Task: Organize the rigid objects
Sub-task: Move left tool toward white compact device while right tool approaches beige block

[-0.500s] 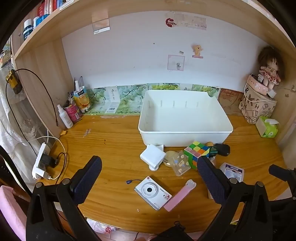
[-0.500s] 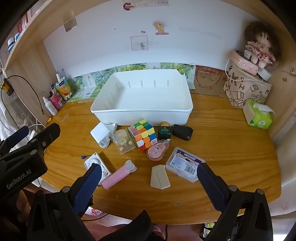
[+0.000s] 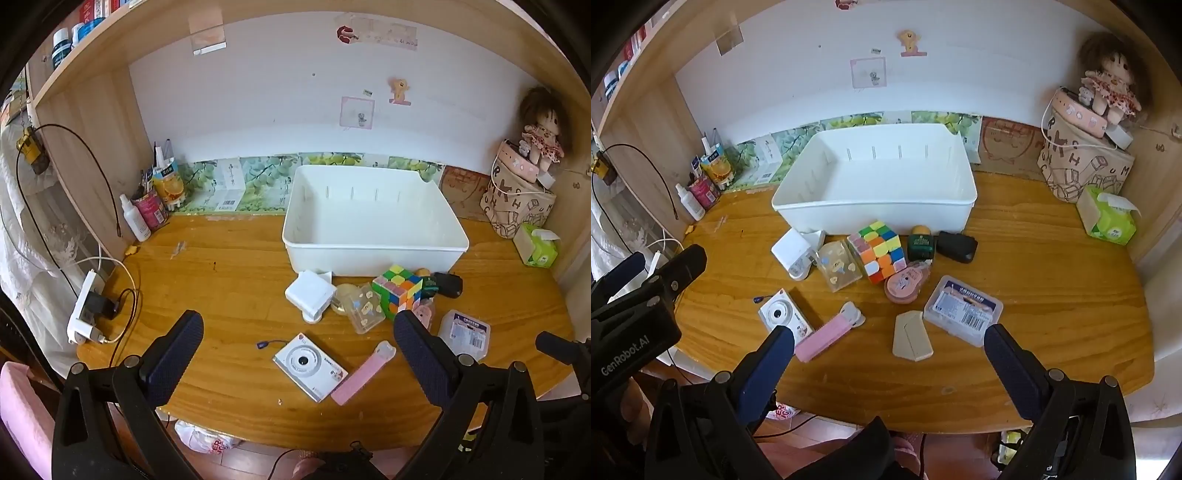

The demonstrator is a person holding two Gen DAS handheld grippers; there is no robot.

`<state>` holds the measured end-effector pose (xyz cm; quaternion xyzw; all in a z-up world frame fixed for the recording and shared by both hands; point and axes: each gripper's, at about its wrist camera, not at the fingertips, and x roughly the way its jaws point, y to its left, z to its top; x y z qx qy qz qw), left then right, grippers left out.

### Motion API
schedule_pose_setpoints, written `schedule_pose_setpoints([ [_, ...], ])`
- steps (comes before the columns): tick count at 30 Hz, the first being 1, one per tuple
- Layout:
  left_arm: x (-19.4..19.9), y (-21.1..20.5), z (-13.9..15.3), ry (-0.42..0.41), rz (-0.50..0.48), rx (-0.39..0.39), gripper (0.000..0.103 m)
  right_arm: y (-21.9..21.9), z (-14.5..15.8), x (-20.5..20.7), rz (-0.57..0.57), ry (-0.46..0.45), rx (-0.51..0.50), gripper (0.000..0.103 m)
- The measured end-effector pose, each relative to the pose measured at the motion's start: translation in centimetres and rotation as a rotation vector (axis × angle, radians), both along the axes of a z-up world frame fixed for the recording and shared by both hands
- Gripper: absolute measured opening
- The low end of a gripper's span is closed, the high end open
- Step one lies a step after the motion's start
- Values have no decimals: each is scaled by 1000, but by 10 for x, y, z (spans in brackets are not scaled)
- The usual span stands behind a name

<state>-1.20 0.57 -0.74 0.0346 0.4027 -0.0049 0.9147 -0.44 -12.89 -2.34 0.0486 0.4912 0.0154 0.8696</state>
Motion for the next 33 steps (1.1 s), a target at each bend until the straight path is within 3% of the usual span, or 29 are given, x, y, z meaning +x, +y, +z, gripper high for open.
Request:
schedule_pose_setpoints([
  [20,-9,5,-45,195,-7,-10,102,7,-40,-13,-42,196,68,103],
  [29,0,5,-85,365,-28,-52,102,5,-70,-18,-98,275,89,103],
  [33,3,5,-102,434,-41,-56,102,6,-85,-18,-126,305,104,98],
])
